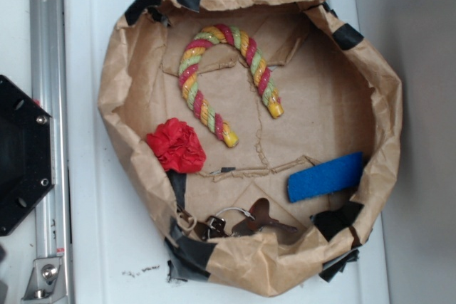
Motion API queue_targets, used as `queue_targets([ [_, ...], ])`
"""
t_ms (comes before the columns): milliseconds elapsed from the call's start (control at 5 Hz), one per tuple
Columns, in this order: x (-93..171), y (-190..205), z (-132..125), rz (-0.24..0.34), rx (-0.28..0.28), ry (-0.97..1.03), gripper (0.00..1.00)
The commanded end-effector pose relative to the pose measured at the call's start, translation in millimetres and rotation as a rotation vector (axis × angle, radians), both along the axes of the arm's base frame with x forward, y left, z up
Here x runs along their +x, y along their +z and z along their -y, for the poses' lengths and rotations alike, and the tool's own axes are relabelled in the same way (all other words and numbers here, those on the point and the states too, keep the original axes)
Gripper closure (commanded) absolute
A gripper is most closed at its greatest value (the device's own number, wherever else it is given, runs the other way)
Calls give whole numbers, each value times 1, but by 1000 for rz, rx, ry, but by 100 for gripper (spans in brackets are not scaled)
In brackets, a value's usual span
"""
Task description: Grab the multicolored rope.
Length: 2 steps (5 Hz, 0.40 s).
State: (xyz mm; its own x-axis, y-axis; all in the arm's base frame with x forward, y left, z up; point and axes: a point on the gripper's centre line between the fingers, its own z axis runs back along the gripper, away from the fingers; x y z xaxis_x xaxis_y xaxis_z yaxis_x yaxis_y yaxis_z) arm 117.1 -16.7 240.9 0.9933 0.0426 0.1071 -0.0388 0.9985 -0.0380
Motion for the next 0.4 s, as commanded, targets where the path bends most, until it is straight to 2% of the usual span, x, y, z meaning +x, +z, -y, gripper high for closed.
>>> queue_targets([
  [0, 0, 0, 0, 0, 0, 0, 0],
  [200, 40, -23, -13, 47, 35, 69, 0],
])
